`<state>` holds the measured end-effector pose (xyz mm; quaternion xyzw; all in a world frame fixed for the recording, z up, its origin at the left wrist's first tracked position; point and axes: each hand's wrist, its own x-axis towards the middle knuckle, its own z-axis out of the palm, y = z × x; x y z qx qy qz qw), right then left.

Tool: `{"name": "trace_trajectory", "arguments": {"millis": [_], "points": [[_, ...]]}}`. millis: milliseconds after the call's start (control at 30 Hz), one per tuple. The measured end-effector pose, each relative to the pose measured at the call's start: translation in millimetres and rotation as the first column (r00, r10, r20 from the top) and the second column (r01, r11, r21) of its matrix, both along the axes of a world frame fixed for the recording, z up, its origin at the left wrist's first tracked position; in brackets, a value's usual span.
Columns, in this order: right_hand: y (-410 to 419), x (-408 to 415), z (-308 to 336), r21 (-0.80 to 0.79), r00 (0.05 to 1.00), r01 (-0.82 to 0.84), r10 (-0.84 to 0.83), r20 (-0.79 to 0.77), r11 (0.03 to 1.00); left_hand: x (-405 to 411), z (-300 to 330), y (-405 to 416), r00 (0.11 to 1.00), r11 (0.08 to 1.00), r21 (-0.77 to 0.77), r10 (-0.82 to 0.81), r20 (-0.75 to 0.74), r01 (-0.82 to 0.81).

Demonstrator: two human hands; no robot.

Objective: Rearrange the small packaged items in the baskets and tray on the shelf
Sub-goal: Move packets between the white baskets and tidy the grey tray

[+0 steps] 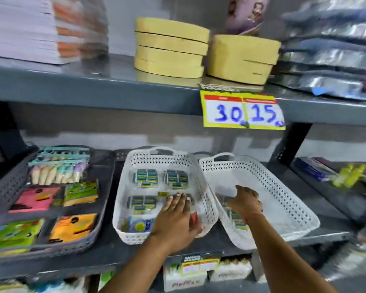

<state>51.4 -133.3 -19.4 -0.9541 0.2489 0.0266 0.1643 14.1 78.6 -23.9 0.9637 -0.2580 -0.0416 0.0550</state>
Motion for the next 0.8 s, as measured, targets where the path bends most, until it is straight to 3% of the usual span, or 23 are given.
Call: {"name": "trace_trajectory", "arguments": {"millis": [100, 433, 567, 667, 800], "points": [[-11, -2, -10, -0.024, 0.989, -0.053, 0.05, -0.141, 0.998, -4, 0, 0, 1.0, 0.998, 0.058, 0.013, -0.001, -0.012], [-21, 8, 3, -0.216, 0.936, -0.198, 0.119, -0.333, 0.956, -4, -4, 11, 0.997, 0.997, 0.057, 0.041, 0.06, -0.044], [-13, 13, 12, -0.199, 0.988, -0.063, 0.033, -0.152, 0.978, -5, -4, 35, 0.997, 0.998, 0.009, 0.057, 0.055, -0.058], [13, 28, 32, -0.187, 0.999, -0.003, 0.011, 0.045, 0.982, -4, -6, 61, 0.996, 0.996, 0.055, 0.064, 0.068, -0.068], [81, 50, 44, -0.135, 0.971, -0.167, 0.187, 0.151, 0.977, -7, -4, 98, 0.973, 0.987, 0.039, 0.149, 0.179, -0.158]]}}
